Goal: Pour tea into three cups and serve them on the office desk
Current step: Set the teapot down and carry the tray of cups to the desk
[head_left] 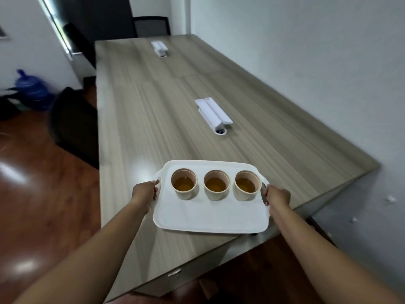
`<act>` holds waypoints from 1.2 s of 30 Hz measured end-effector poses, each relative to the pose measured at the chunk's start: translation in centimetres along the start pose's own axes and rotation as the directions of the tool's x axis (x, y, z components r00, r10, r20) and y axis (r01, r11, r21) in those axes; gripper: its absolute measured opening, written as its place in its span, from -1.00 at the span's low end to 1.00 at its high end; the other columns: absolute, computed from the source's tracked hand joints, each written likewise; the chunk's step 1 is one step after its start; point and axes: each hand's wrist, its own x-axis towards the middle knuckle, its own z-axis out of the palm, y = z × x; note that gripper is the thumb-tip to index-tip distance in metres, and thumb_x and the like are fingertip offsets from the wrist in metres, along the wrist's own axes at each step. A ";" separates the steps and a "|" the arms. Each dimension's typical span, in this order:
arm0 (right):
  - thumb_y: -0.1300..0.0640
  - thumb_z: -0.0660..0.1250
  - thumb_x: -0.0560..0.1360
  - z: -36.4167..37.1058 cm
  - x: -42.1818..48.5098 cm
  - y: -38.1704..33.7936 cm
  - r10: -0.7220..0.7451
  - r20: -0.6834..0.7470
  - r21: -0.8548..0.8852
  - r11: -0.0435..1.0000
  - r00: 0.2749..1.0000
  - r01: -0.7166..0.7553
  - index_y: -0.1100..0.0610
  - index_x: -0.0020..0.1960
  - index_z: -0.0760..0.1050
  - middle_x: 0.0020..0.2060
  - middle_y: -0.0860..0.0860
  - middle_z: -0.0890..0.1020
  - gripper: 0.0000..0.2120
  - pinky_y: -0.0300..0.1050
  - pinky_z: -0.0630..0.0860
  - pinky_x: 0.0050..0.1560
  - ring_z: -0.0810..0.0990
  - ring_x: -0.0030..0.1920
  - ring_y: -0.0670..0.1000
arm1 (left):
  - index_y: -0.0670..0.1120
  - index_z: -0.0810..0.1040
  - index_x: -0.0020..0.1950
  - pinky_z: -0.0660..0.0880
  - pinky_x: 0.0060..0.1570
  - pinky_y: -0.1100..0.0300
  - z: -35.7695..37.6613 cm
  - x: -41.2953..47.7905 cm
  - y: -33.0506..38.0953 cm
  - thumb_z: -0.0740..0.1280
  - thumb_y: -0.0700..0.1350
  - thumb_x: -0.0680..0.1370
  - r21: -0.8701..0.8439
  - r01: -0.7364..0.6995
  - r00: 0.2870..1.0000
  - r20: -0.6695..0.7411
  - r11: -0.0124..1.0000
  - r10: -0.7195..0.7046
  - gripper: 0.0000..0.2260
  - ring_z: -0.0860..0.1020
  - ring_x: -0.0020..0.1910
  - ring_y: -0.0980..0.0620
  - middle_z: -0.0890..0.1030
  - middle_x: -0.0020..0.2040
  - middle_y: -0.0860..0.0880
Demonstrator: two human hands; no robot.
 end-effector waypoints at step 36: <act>0.30 0.18 0.54 25.9 9.5 -3.0 0.015 0.420 -0.372 0.915 0.908 0.157 0.22 -0.11 0.56 -0.37 0.13 0.55 -0.81 -0.12 0.35 -0.44 0.43 -0.43 0.04 | -0.19 0.58 -0.17 0.36 -0.31 0.17 -5.6 14.2 -0.5 0.26 -0.16 0.62 -0.216 0.191 0.891 -0.372 0.958 -0.261 -0.78 0.33 -0.44 0.03 0.45 -0.40 -0.05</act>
